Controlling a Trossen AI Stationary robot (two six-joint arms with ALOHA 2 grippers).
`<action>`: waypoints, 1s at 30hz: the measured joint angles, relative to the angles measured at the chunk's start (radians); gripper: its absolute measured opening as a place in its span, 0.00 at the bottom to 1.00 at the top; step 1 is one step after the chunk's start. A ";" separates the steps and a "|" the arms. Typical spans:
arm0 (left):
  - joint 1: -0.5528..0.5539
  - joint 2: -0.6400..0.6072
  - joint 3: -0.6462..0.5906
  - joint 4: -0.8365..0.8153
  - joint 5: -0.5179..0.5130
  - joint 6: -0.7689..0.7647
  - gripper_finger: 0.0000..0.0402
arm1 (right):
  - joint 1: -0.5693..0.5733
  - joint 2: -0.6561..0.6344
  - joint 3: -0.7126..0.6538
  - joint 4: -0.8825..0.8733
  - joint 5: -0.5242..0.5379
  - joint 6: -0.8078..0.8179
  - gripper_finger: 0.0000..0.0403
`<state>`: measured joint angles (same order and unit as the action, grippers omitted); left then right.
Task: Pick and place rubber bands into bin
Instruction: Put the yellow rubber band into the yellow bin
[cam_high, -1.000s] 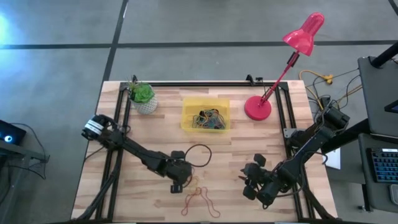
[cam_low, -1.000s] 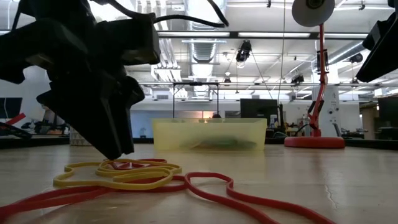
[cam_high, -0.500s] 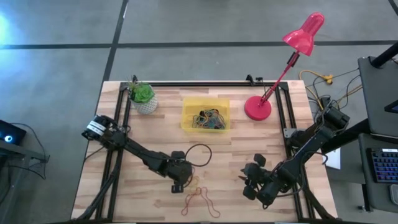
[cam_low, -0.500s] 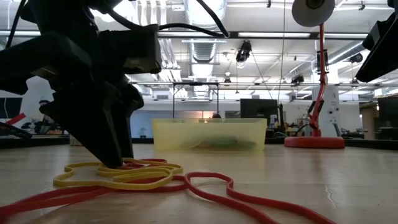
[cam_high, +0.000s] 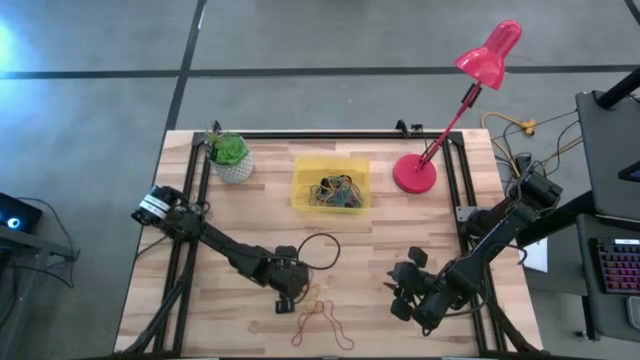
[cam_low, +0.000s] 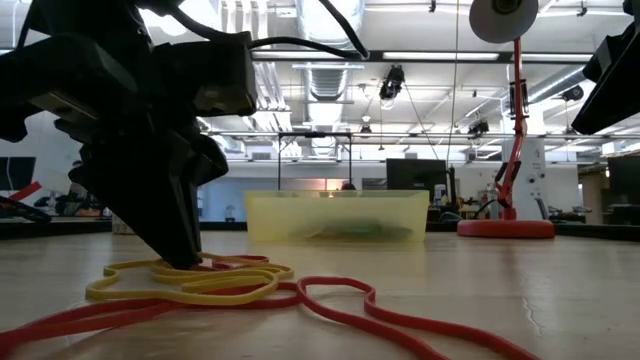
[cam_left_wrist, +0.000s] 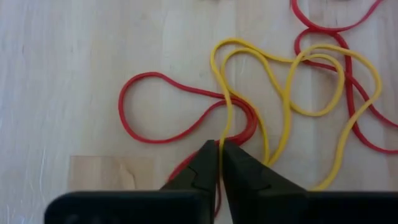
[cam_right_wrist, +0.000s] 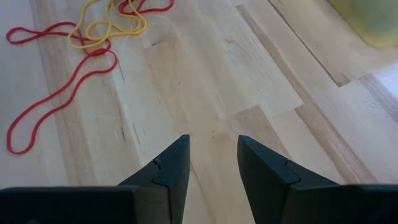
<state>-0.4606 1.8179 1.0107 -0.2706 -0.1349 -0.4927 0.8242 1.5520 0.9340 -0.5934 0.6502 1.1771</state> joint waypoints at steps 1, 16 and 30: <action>0.000 -0.001 0.000 -0.001 0.000 0.000 0.01 | 0.000 0.000 0.000 0.000 0.000 0.000 0.30; 0.011 -0.139 0.024 -0.004 -0.058 0.044 0.00 | 0.000 0.000 0.000 0.001 -0.001 0.002 0.30; 0.071 -0.322 0.024 0.035 -0.133 0.188 0.00 | 0.000 0.000 0.000 0.005 -0.002 0.046 0.30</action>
<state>-0.3894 1.4962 1.0345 -0.2352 -0.2682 -0.3047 0.8238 1.5520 0.9340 -0.5880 0.6479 1.2232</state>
